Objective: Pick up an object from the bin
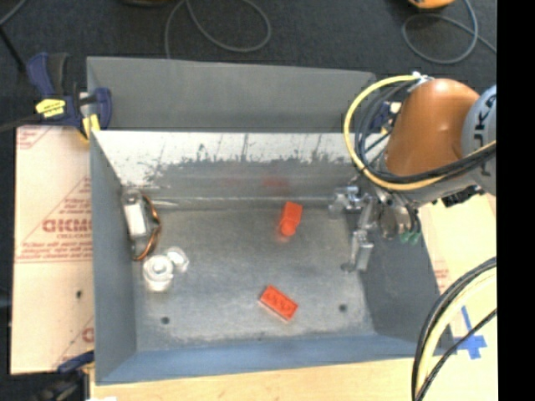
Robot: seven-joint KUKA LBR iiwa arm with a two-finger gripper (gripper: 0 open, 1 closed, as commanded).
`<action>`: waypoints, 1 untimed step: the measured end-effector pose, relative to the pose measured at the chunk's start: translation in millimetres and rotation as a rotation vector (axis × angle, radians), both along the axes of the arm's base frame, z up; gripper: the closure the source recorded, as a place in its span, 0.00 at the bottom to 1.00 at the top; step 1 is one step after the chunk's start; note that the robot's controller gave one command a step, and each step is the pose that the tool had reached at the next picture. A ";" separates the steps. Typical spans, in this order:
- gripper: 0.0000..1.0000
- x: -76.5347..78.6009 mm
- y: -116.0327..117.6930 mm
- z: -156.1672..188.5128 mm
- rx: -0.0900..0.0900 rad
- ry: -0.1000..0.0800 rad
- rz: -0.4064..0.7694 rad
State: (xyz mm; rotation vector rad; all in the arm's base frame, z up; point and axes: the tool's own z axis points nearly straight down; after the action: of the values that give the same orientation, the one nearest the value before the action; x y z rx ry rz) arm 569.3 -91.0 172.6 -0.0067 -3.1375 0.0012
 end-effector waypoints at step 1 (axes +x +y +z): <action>0.00 1.5 0.3 4.7 -0.001 -0.008 0.002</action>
Offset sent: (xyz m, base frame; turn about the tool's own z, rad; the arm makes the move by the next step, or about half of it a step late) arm -0.0252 0.0500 -0.0927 -0.1719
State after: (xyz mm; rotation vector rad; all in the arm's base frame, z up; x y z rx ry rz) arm 570.8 -90.7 177.3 -0.0040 -3.1453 0.0028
